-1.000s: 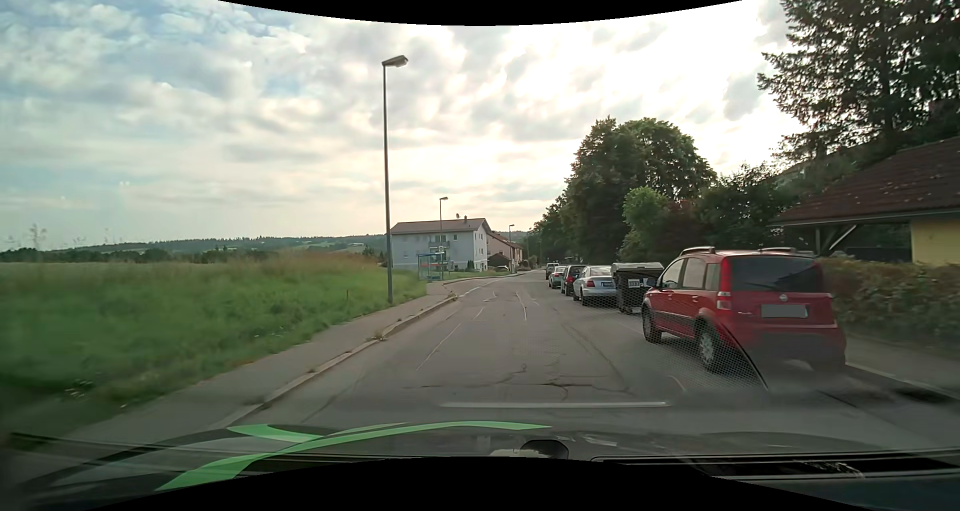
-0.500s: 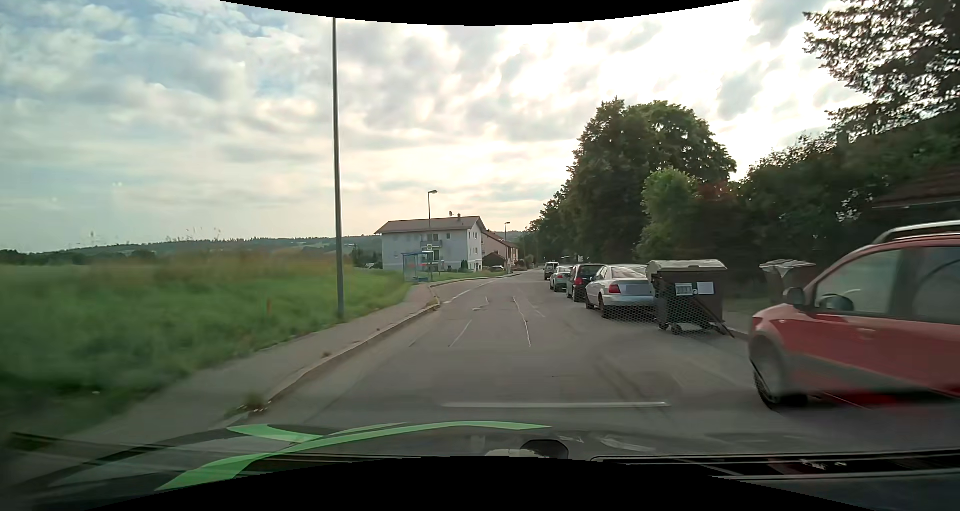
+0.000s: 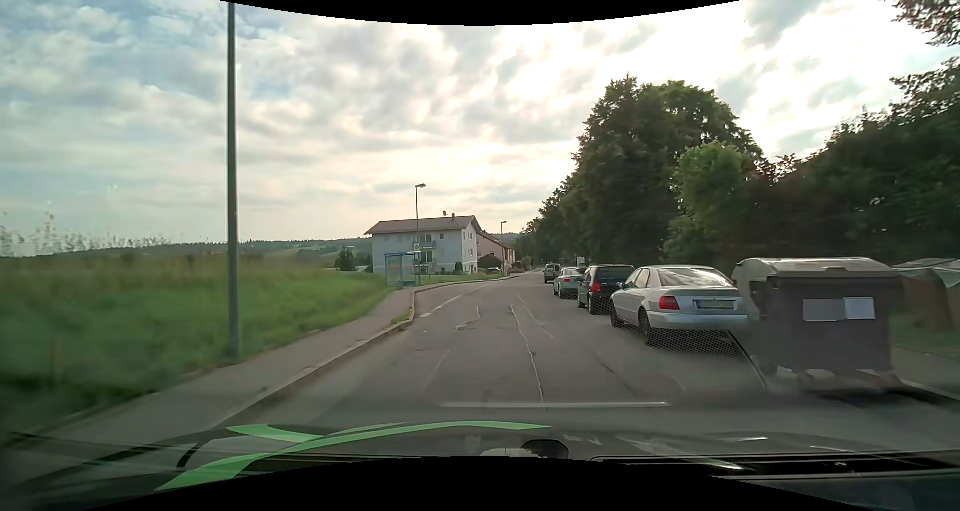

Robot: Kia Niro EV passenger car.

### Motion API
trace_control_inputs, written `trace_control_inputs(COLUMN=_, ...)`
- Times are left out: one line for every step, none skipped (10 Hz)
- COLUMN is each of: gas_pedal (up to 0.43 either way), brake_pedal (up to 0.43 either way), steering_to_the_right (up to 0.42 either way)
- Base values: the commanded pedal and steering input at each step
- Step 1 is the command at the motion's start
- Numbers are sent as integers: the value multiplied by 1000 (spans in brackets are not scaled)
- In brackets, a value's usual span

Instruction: Follow the waypoints while adhering to traffic rules and regulations

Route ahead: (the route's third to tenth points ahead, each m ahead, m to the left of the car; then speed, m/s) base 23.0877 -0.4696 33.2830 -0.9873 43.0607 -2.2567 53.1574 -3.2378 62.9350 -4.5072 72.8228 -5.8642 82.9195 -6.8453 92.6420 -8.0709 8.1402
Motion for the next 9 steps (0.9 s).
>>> trace_control_inputs(gas_pedal=79, brake_pedal=0, steering_to_the_right=3)
trace_control_inputs(gas_pedal=79, brake_pedal=0, steering_to_the_right=3)
trace_control_inputs(gas_pedal=67, brake_pedal=0, steering_to_the_right=3)
trace_control_inputs(gas_pedal=0, brake_pedal=0, steering_to_the_right=4)
trace_control_inputs(gas_pedal=0, brake_pedal=0, steering_to_the_right=4)
trace_control_inputs(gas_pedal=0, brake_pedal=0, steering_to_the_right=4)
trace_control_inputs(gas_pedal=0, brake_pedal=0, steering_to_the_right=3)
trace_control_inputs(gas_pedal=28, brake_pedal=0, steering_to_the_right=3)
trace_control_inputs(gas_pedal=28, brake_pedal=0, steering_to_the_right=2)
